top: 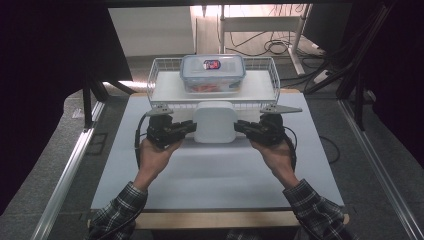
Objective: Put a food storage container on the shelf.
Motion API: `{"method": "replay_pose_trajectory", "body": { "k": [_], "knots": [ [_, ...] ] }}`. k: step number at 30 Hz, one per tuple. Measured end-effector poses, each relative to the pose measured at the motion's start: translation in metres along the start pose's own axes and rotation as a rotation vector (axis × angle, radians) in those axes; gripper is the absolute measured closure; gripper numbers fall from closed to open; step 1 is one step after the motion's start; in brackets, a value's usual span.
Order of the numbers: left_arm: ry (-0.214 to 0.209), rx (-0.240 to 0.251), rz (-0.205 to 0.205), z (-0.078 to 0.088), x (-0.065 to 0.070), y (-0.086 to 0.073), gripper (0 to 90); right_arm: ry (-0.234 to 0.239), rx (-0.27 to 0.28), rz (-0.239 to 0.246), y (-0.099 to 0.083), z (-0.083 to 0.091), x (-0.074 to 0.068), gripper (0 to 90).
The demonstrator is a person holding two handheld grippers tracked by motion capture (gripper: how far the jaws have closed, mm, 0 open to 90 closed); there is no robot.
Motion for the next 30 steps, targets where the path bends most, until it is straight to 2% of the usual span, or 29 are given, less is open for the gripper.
{"method": "replay_pose_trajectory", "body": {
  "k": [9,18,30],
  "knots": [
    [0.002,0.022,-0.007,0.01,-0.004,0.033,78.5,0.002,0.024,0.013,0.035,0.004,-0.001,78.3],
    [0.004,0.02,-0.007,0.016,-0.009,0.065,78.5,0.006,0.04,0.009,0.067,0.006,0.001,78.3],
    [0.008,0.035,-0.012,0.027,-0.015,0.114,78.5,0.008,0.065,0.019,0.118,0.012,0.001,78.3]
  ]
}}
Point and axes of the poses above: each handheld gripper's, and its own axes: z roughly backward along the jaws, y roughly out of its top, x roughly to its right, the point moved 7 cm from there along -z, roughly forward along the jaws, and after that the axes turned 7 degrees about y, right-handed, at the moved point
